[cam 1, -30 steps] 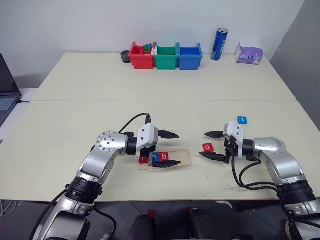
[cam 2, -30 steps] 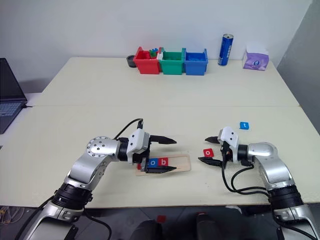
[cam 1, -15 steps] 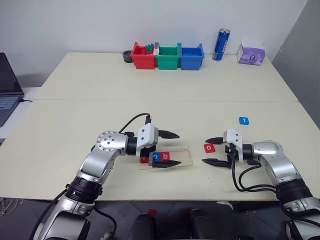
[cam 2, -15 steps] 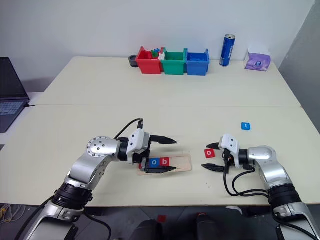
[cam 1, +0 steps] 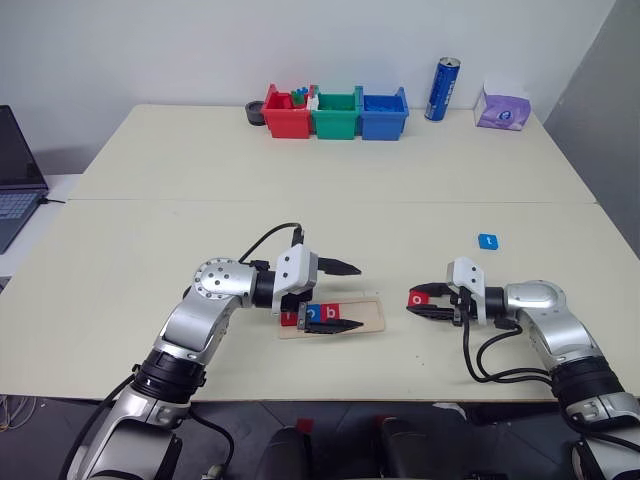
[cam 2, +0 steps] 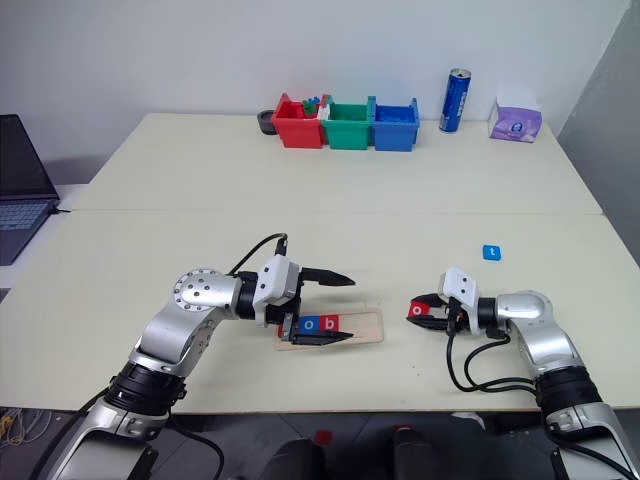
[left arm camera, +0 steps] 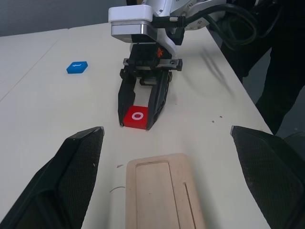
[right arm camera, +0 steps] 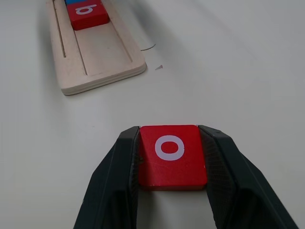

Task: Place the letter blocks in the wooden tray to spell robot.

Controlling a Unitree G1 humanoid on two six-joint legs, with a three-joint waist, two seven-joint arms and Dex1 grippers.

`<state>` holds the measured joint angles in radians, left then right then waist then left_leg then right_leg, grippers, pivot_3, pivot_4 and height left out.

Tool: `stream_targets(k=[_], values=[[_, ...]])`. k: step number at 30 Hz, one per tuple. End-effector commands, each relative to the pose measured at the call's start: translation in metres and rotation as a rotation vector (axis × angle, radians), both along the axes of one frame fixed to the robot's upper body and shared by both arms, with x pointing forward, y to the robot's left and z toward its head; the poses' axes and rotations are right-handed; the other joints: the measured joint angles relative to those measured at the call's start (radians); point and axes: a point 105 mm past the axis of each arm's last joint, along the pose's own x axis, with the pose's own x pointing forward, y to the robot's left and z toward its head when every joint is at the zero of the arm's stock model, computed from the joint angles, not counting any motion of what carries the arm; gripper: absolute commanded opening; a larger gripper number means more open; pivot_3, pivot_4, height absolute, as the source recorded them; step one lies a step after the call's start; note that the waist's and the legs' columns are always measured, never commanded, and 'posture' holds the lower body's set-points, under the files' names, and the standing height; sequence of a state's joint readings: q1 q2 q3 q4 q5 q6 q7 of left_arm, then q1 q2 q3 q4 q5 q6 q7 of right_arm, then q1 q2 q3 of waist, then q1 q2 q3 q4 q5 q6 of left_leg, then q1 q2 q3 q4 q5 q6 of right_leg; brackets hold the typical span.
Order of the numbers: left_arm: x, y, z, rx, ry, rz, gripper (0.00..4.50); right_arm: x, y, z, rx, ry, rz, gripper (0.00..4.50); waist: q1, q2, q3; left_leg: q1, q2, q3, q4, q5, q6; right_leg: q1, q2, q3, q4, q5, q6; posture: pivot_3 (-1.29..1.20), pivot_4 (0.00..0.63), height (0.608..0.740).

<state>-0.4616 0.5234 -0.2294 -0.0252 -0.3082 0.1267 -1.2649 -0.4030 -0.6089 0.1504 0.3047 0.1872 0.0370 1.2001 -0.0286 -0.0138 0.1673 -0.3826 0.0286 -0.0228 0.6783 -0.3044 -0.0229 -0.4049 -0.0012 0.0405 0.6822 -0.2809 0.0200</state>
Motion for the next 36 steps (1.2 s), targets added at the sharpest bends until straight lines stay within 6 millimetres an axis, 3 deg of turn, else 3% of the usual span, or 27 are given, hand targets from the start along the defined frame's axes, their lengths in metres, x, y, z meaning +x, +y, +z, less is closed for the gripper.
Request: stream_targets(k=[1, 7, 11, 28, 36], values=[[-0.002, 0.005, 0.007, -0.016, -0.022, -0.011, 4.5, -0.004, 0.021, 0.019, 0.046, -0.046, 0.075, 1.61, 0.0, 0.0, 0.0, 0.0, 0.0, 0.0, 0.0, 0.0, 0.0, 0.0, 0.0, 0.0, 0.0, 0.0, 0.0, 0.0, 0.15, 0.74], [-0.003, 0.027, 0.004, 0.012, -0.013, 0.021, 4.5, -0.011, 0.061, 0.044, 0.119, -0.066, 0.177, 1.61, -0.004, 0.0, 0.0, 0.0, 0.001, -0.001, 0.0, 0.0, 0.0, 0.0, 0.001, -0.001, 0.001, 0.0, 0.0, 0.0, 0.15, 0.74], [-0.004, 0.039, 0.001, 0.029, -0.015, 0.054, 4.5, -0.012, 0.074, 0.045, 0.126, -0.059, 0.21, 1.61, 0.0, 0.0, 0.0, 0.0, 0.001, -0.001, 0.0, 0.0, 0.0, 0.0, 0.0, -0.001, 0.001, 0.0, 0.0, 0.0, 0.15, 0.74], [-0.007, 0.044, -0.001, 0.016, -0.018, 0.083, 4.5, -0.004, 0.103, 0.023, 0.124, -0.035, 0.261, 1.61, 0.0, 0.0, 0.0, 0.0, 0.001, -0.001, 0.0, 0.0, 0.0, 0.0, -0.001, -0.001, 0.001, 0.0, 0.0, 0.0, 0.15, 0.74], [-0.007, 0.048, -0.001, 0.024, -0.017, 0.1, 4.5, -0.005, 0.108, 0.019, 0.112, -0.031, 0.295, 1.61, -0.001, 0.0, 0.0, 0.0, 0.001, 0.0, 0.0, 0.0, 0.0, 0.0, -0.001, -0.001, 0.001, 0.0, 0.0, 0.0, 0.15, 0.74]])
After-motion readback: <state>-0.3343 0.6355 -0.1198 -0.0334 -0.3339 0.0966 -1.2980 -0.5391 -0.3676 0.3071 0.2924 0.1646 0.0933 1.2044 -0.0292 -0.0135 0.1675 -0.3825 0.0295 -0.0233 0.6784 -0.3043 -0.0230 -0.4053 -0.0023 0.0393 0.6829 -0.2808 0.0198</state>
